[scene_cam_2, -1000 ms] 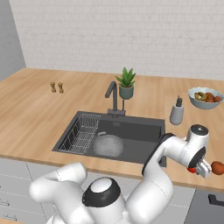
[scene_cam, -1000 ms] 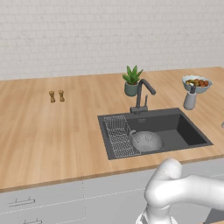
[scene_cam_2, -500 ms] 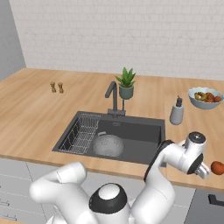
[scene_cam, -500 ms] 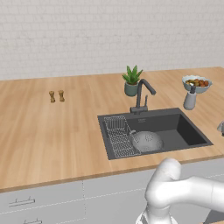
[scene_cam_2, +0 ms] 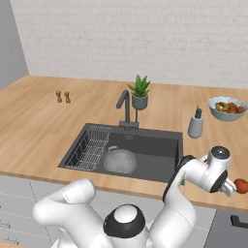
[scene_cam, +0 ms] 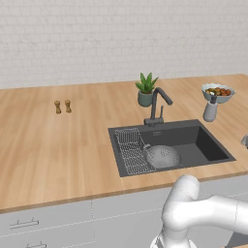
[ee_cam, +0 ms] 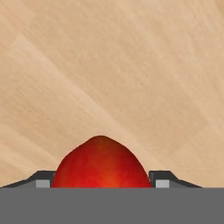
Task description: Put the colander in the sink, put the orange, apple in the colander, and turn on the sink faucet and pour water over the colander.
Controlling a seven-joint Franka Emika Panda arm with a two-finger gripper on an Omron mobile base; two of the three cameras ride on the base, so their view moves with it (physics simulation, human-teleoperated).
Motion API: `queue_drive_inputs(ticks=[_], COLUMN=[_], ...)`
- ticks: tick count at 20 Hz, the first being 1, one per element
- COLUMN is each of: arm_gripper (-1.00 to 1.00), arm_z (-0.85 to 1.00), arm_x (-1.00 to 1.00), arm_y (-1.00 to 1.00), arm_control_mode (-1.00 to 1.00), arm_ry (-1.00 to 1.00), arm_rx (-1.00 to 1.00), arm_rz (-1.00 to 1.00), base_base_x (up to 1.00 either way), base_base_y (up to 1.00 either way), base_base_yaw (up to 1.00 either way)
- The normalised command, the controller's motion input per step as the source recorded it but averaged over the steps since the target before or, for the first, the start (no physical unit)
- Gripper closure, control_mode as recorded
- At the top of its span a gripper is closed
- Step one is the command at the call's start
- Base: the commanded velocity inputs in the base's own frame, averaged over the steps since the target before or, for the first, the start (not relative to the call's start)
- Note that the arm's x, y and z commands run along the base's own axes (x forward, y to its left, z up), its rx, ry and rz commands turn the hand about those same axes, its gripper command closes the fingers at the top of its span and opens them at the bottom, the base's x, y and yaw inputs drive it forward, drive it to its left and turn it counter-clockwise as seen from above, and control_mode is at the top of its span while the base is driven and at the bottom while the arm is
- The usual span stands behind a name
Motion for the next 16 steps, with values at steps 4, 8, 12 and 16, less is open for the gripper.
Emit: queue_drive_inputs(ticks=[4,8,12,16], arm_gripper=[1.00,1.00,1.00,1.00], arm_z=[-0.11,0.27,0.39,0.37], arm_x=[-0.12,-0.01,0.03,0.12], arm_y=[0.18,0.71,0.99,1.00], arm_control_mode=[-1.00,-1.00,-1.00,-1.00], arm_ry=[0.01,-0.02,-0.08,-0.06], arm_rx=[0.01,0.00,0.00,0.00], arm_rz=[0.23,0.49,0.42,0.31], base_base_x=[0.00,0.00,0.00,0.00], base_base_y=[0.00,0.00,0.00,0.00], base_base_yaw=[0.00,0.00,0.00,0.00])
